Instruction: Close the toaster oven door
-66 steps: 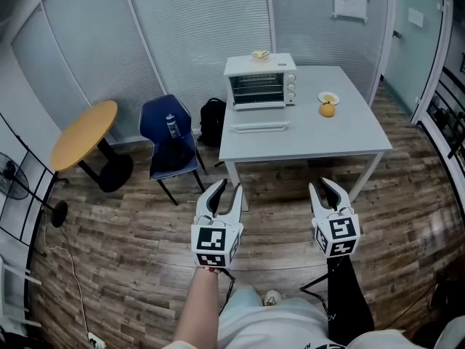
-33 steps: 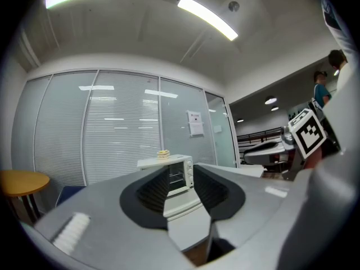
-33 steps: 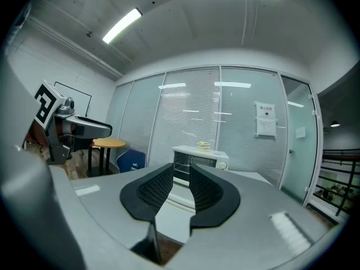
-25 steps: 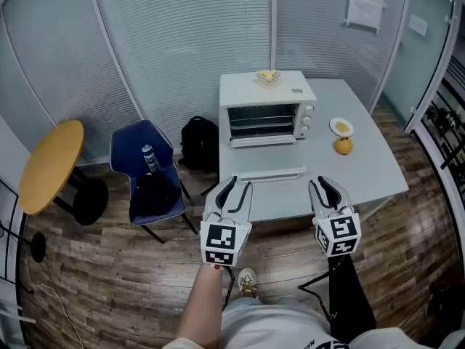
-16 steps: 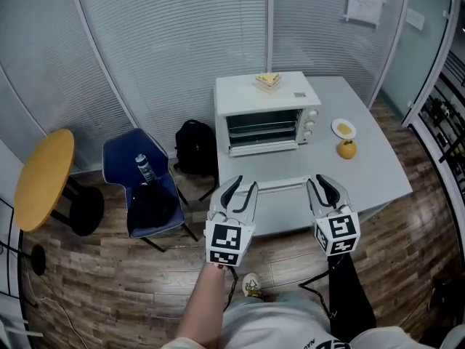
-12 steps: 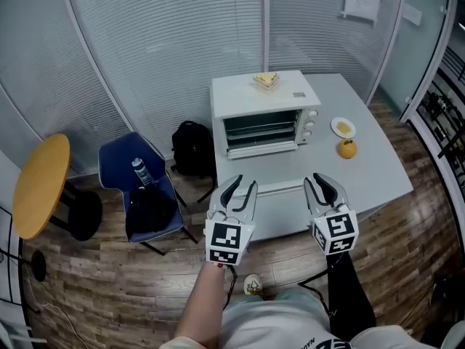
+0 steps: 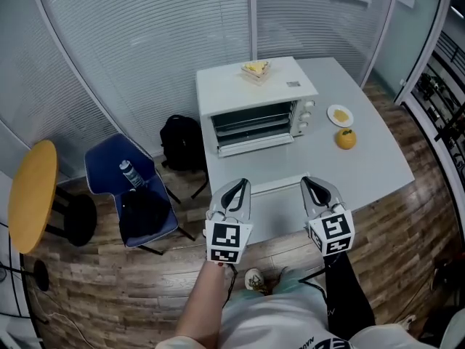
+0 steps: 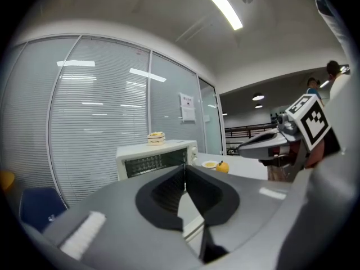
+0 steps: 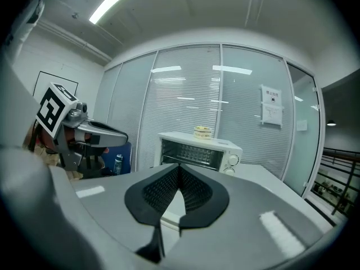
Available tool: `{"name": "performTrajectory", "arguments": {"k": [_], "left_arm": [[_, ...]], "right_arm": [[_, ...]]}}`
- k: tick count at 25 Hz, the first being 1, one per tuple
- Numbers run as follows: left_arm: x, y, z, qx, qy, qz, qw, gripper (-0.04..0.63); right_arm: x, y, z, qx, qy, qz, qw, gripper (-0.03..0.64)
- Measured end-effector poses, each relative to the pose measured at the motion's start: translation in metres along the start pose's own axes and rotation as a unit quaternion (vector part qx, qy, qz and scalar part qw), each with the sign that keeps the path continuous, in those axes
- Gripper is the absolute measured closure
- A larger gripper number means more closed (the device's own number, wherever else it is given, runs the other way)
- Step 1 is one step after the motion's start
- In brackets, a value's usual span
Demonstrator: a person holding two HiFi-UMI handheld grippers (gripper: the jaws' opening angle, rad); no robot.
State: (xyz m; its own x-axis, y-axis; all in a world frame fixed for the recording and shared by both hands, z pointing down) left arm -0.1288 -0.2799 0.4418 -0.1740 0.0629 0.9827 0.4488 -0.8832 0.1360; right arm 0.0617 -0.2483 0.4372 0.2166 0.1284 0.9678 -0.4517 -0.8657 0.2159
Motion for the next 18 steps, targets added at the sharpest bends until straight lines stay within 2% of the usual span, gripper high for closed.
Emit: {"name": "performTrajectory", "arguments": {"k": [10,18], "left_arm": [[0.051,0.031,0.006,0.008,-0.02,-0.059,0.998,0.537],[0.107,0.05,0.013,-0.008,-0.053,-0.12,0.9913,0.537]], "right_arm": [[0.062,0.047,0.01,-0.036,0.046,-0.062,0.996,0.615],[0.111,0.078,0.012,-0.058,0.065,-0.106,0.991,0.614]]}}
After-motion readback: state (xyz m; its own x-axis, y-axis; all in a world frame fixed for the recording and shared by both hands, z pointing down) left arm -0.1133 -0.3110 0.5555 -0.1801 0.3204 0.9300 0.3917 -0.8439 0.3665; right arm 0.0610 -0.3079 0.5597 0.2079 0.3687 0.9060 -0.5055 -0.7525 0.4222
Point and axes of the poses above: the fingertips, and each gripper's own axes: y forward along the fingers, z to its right, x out of its underside, the point moved 5 cm from there along -y, backward along the fingers, and after that the axes turned 9 degrees about -x, right-handed, at the moved point
